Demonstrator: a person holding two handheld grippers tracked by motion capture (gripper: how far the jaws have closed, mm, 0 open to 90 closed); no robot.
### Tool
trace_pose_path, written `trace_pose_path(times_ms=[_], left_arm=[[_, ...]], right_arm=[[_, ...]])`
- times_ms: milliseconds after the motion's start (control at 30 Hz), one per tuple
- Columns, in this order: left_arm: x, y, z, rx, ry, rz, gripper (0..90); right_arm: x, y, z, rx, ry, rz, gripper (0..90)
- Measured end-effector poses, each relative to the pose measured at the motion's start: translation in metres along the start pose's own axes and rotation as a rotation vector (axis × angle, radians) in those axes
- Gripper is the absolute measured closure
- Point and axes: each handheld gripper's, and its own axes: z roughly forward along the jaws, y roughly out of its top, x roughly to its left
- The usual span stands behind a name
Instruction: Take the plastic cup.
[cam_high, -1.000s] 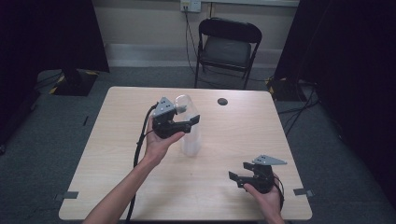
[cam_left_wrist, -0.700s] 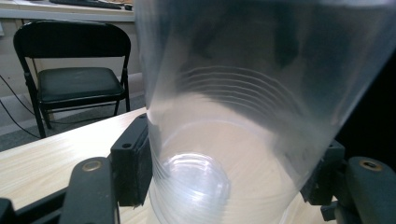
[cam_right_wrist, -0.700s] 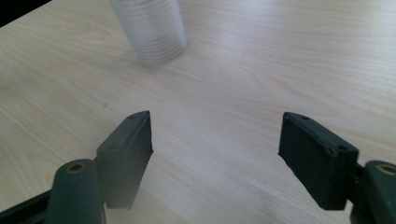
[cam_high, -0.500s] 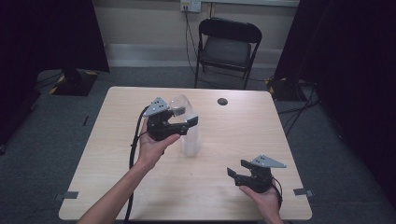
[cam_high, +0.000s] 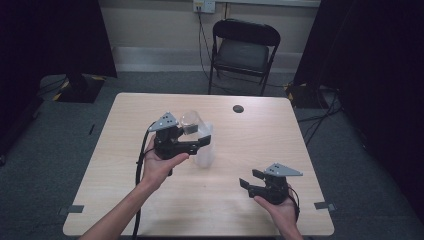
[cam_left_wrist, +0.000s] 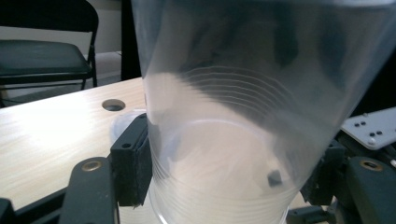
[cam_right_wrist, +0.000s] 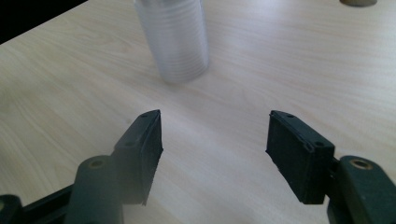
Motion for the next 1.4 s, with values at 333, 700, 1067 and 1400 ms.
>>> trace_pose_path(times_ms=[333,700,1067,1400], left_arm=[[-0.004,-0.009,0.006,0.046,-0.061,-0.072,32.5],[-0.004,-0.02,0.015,0.1,-0.116,-0.193,32.8],[-0.011,-0.031,0.024,0.172,-0.202,-0.274,32.7],[-0.008,-0.042,0.033,0.191,-0.273,-0.419,32.7]], right_arm=[[0.018,0.037,0.009,-0.059,0.004,-0.091,38.9],[0.036,0.042,0.008,-0.125,0.073,-0.152,47.1],[0.051,0.042,0.005,-0.206,0.071,-0.248,53.9],[0.056,0.041,0.001,-0.299,0.055,-0.287,61.6]])
